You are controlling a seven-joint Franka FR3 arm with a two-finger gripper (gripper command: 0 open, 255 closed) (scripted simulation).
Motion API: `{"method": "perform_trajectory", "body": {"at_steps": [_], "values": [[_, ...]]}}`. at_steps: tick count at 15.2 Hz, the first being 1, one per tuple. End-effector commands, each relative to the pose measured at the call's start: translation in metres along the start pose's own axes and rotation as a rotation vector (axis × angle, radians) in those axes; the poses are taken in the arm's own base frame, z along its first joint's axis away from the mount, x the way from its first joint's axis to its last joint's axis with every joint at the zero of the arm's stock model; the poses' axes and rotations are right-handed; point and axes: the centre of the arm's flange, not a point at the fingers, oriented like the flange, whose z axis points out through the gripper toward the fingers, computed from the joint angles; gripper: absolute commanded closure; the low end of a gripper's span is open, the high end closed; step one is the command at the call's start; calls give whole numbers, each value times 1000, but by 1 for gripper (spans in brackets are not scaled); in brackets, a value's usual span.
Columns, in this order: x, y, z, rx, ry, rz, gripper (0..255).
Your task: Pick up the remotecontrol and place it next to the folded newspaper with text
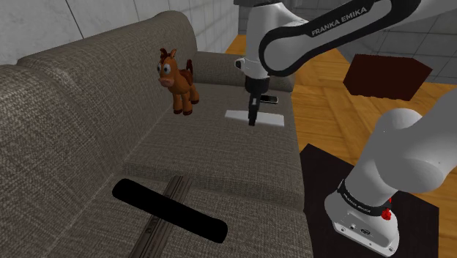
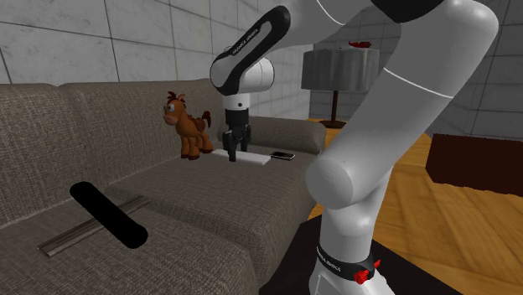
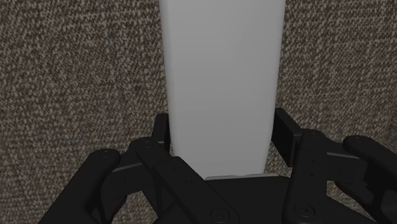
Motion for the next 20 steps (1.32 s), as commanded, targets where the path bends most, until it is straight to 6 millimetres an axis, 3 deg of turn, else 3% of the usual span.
{"method": "perform_trajectory", "body": {"at_steps": [1,20], "values": [[7,-29,-4,-1,0,1,255],[88,-266,-6,-1,0,1,255]]}}
